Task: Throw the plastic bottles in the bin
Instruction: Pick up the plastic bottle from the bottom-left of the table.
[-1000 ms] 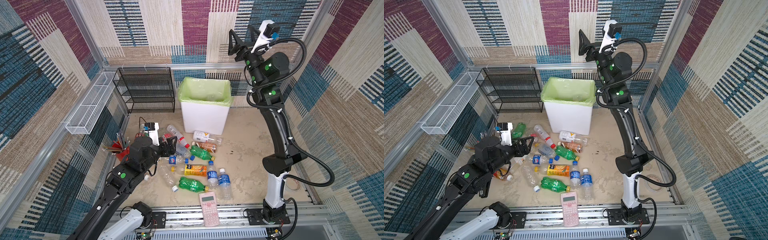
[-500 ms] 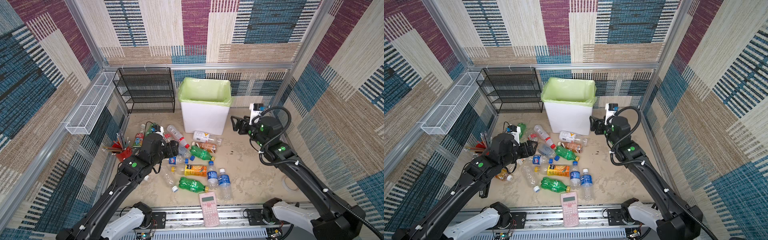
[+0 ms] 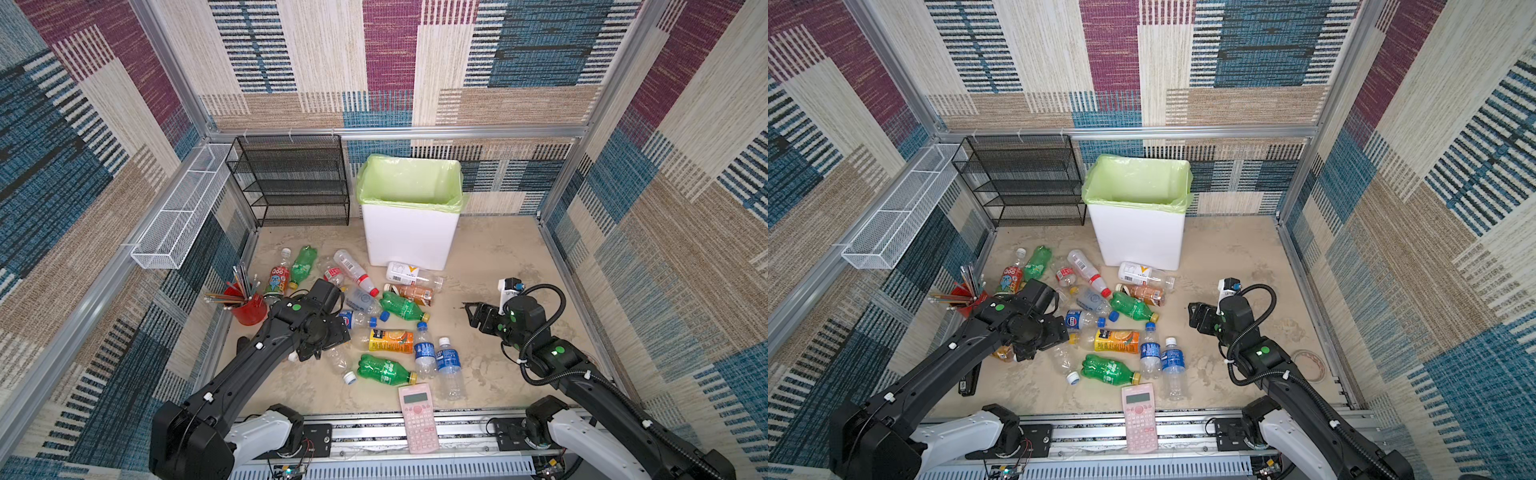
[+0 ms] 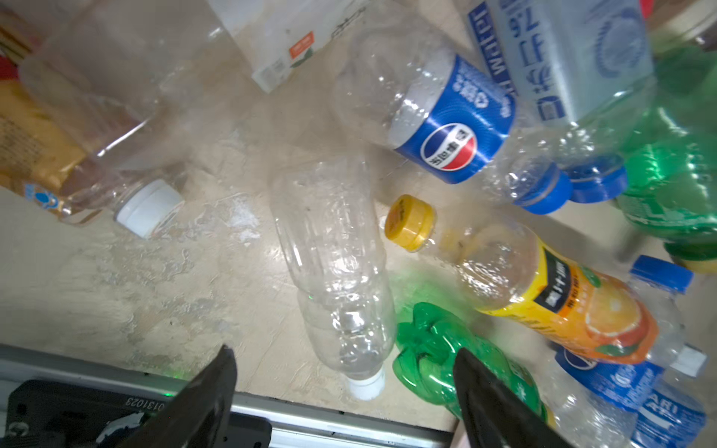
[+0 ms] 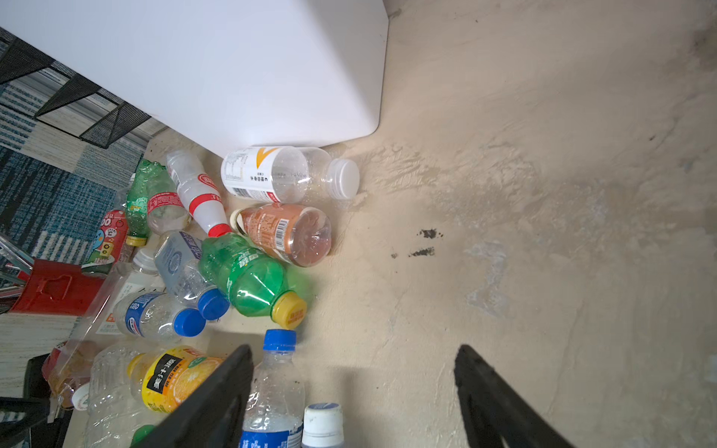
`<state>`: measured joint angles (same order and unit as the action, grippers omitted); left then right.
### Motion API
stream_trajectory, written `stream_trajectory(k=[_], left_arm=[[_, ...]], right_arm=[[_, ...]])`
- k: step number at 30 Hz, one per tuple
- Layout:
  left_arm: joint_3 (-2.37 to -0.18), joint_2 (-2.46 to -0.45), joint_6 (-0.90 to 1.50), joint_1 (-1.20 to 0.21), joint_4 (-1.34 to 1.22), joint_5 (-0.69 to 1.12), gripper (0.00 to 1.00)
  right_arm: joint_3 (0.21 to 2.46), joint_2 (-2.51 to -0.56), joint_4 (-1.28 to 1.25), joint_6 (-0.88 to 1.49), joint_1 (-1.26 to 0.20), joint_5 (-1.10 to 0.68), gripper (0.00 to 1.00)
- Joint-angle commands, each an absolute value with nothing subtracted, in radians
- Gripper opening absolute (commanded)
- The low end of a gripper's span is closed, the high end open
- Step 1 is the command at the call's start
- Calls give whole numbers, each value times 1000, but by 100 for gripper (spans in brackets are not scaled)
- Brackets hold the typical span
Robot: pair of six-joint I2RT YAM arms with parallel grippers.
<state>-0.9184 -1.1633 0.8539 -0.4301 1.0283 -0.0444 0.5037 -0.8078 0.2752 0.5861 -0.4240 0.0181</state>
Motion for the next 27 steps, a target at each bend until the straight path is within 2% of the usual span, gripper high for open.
stream_trajectory(k=[1, 10, 17, 23, 27], left_arm=[[-862, -1169, 936, -404, 980, 1, 90], [-749, -1249, 1000, -368, 738, 75, 87], [-692, -1291, 996, -335, 688, 101, 79], [-670, -1281, 960, -300, 695, 107, 67], [-711, -1238, 906, -296, 749, 115, 53]], right_arm=[[503, -819, 231, 596, -424, -10, 82], [529, -853, 228, 559, -424, -38, 83], [534, -850, 237, 552, -423, -26, 82], [530, -848, 228, 563, -423, -15, 82], [543, -857, 224, 562, -423, -7, 81]])
